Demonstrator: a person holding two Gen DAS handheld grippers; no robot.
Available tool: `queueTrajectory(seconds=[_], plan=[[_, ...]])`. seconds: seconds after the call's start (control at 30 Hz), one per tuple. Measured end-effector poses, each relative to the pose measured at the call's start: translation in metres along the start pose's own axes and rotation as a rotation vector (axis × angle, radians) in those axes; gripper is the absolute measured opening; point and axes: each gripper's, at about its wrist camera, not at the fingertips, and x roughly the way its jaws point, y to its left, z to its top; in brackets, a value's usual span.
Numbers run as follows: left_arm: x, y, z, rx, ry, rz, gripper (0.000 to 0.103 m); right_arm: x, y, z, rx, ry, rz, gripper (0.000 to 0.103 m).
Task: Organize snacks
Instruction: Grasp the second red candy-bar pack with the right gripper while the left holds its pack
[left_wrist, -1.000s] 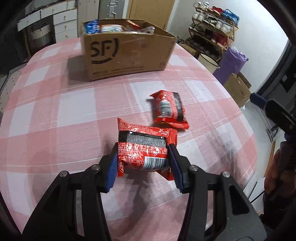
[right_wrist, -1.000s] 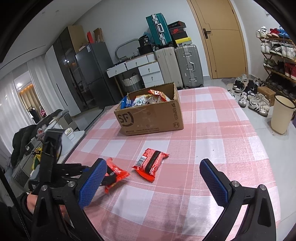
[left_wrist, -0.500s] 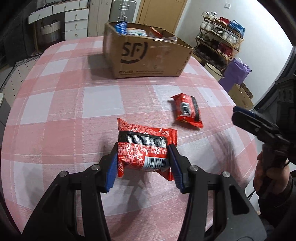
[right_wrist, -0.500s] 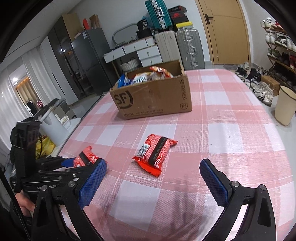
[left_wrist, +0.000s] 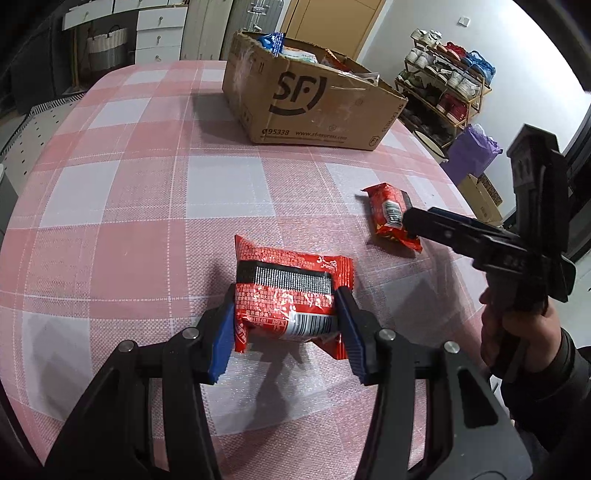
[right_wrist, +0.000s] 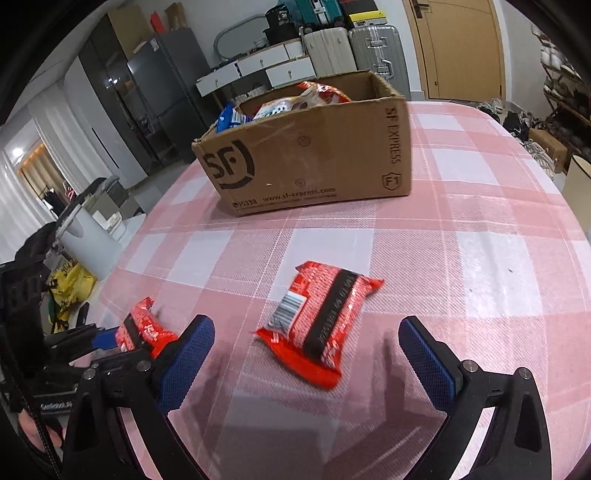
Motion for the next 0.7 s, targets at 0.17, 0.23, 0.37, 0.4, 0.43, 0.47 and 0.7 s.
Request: queueTrajectory(seconds=[0.17,0.23,0.37,0.4,0.43,0.47,0.7], plan=[[0.002,0.006,0.000,-0.016,-0.001,-0.004,0.048,0.015,0.008,0.004,-0.011,0.038,-0.050,0.102],[0.001,0.007,-0.001,-0.018,-0.003,-0.005,0.048,0.019,0.012,0.005,-0.023,0.045,-0.058,0.102],[0.001,0.006,-0.001,-0.018,-0.003,-0.013,0.048,0.027,0.015,0.007,-0.027,0.056,-0.069,0.101],[0.002,0.006,-0.001,-0.018,0.000,-0.015,0.048,0.028,0.016,0.007,-0.028,0.059,-0.067,0.101],[0.002,0.007,-0.001,-0.019,0.001,-0.014,0.048,0.030,0.015,0.007,-0.028,0.062,-0.067,0.101],[0.002,0.007,-0.001,-0.019,0.001,-0.012,0.048,0.031,0.016,0.007,-0.030,0.068,-0.076,0.101],[0.002,0.005,-0.002,-0.017,-0.002,-0.007,0.048,0.035,0.017,0.005,-0.043,0.074,-0.093,0.097]])
